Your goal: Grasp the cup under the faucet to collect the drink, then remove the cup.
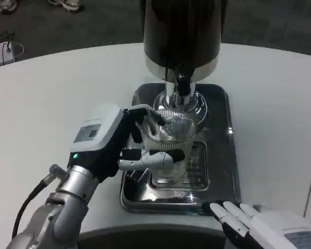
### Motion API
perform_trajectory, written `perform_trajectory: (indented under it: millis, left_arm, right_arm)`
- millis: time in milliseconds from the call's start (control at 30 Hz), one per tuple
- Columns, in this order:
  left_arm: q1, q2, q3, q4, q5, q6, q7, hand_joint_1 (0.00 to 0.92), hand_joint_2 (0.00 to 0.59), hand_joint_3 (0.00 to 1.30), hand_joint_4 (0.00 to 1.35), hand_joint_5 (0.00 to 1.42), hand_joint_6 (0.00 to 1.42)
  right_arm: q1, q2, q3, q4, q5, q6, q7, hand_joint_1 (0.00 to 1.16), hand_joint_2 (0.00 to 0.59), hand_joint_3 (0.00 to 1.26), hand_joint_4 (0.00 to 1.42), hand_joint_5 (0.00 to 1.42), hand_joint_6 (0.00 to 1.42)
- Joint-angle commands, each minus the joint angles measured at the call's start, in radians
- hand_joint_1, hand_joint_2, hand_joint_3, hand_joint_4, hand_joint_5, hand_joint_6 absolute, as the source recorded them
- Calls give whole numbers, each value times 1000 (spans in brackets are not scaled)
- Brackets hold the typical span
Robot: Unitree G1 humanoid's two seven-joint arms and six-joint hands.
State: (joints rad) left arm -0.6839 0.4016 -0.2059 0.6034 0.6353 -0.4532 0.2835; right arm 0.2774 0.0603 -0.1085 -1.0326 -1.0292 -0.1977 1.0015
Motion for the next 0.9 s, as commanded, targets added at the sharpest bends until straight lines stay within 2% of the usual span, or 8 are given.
perform_trajectory:
  millis: [33, 100, 167, 267, 433, 700, 900]
  left_arm:
    - [-5, 10, -5, -35, -8, 18, -22, 231, 43, 488, 434, 610, 839]
    - [-5, 10, -5, -44, -5, 25, -26, 225, 42, 464, 386, 552, 763]
    - [-5, 15, -6, -61, -1, 38, -36, 196, 30, 396, 241, 428, 603]
    - [-1, 21, -4, -77, -1, 45, -41, 168, 13, 334, 137, 331, 475]
    - [19, 38, 12, -110, -30, 33, -62, 118, 0, 241, 36, 240, 380]
    - [142, 86, 92, -252, -135, 16, -115, 84, 8, 215, 44, 221, 369]
    - [274, 117, 226, -405, -323, -60, -168, 15, 35, 248, 158, 282, 399]
  right_arm:
    - [11, 27, 7, -15, 21, 13, 18, 552, 421, 25, 0, 0, 0]
    - [11, 26, 9, -15, 23, 24, 24, 552, 421, 25, 0, 0, 0]
    - [12, 26, 11, -15, 26, 36, 27, 550, 419, 28, 0, 0, 0]
    - [11, 25, 14, -15, 32, 50, 30, 547, 416, 31, 0, 0, 0]
    - [5, 21, 23, -15, 29, 72, 36, 543, 415, 38, 0, 0, 0]
    - [-5, 19, 29, -15, 30, 88, 26, 539, 414, 43, 0, 0, 0]
    - [-9, 13, 17, -15, 35, 93, 17, 537, 414, 48, 0, 0, 0]
